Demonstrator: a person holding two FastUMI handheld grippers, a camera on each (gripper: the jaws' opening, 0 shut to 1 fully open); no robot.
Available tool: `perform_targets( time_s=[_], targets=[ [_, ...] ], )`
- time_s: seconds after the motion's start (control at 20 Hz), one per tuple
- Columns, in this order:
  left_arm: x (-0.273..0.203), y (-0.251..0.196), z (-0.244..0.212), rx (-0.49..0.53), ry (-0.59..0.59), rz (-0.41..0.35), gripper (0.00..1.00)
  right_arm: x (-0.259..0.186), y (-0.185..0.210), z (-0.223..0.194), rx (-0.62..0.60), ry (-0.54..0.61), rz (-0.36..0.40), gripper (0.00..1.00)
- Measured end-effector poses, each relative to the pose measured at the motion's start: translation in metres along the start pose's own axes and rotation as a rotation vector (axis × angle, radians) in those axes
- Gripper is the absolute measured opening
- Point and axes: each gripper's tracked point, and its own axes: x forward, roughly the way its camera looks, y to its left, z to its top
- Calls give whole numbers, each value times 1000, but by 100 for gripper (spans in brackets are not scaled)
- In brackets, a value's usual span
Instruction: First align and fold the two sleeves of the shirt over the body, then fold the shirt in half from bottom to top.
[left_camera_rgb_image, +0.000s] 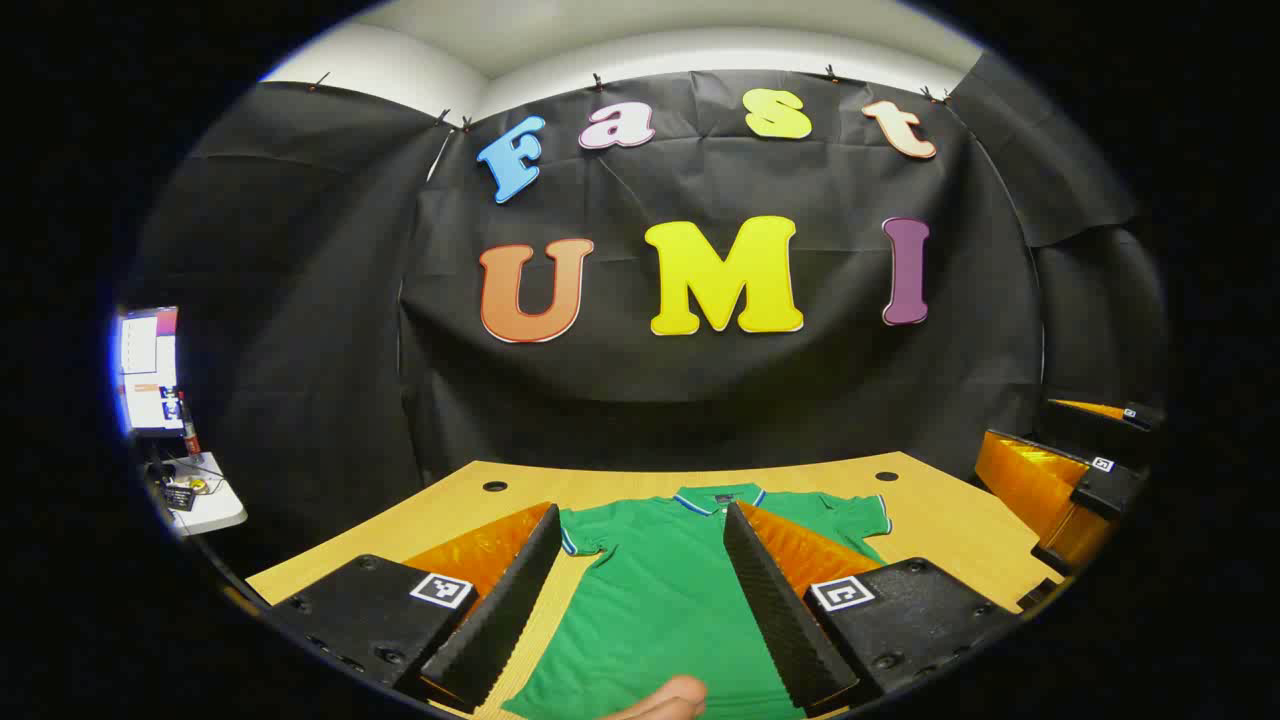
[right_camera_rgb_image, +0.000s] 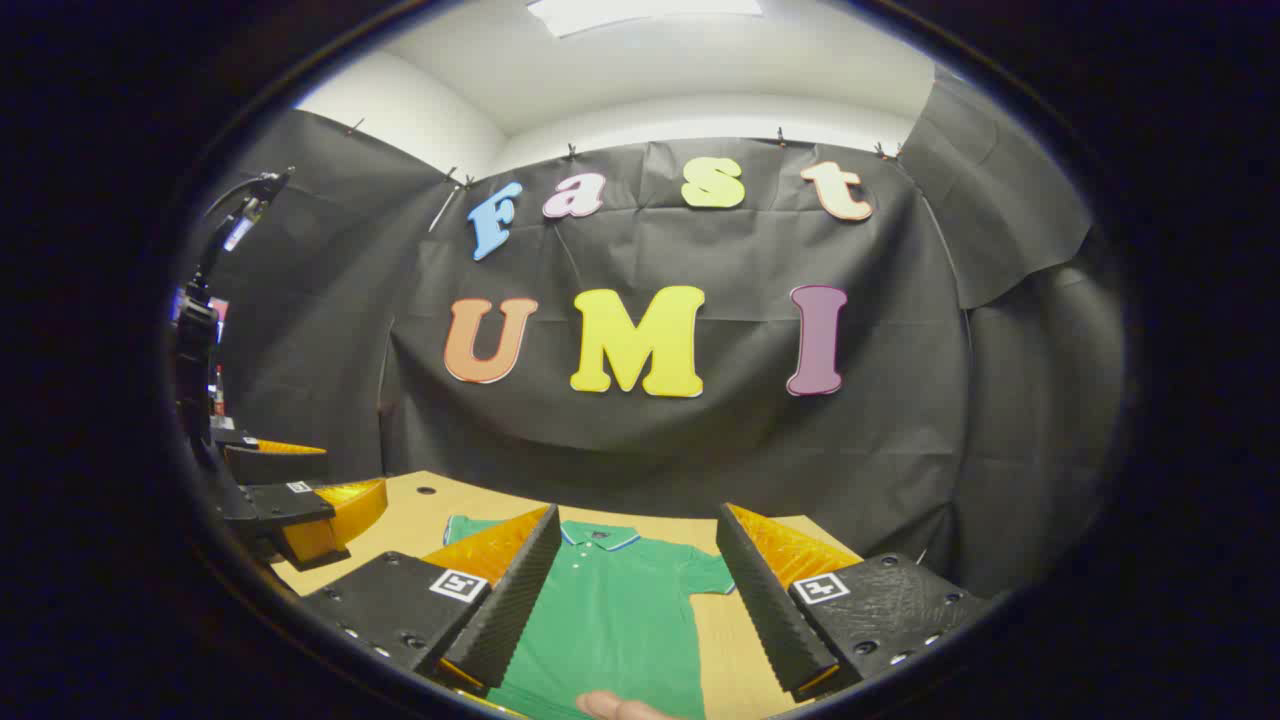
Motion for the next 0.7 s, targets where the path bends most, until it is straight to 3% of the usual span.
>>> perform_targets(
  time_s=[0.7],
  targets=[
    [8, 3, -11, -21, 29, 44, 100, 0, -44, -8, -3, 23, -56, 95]
  ],
)
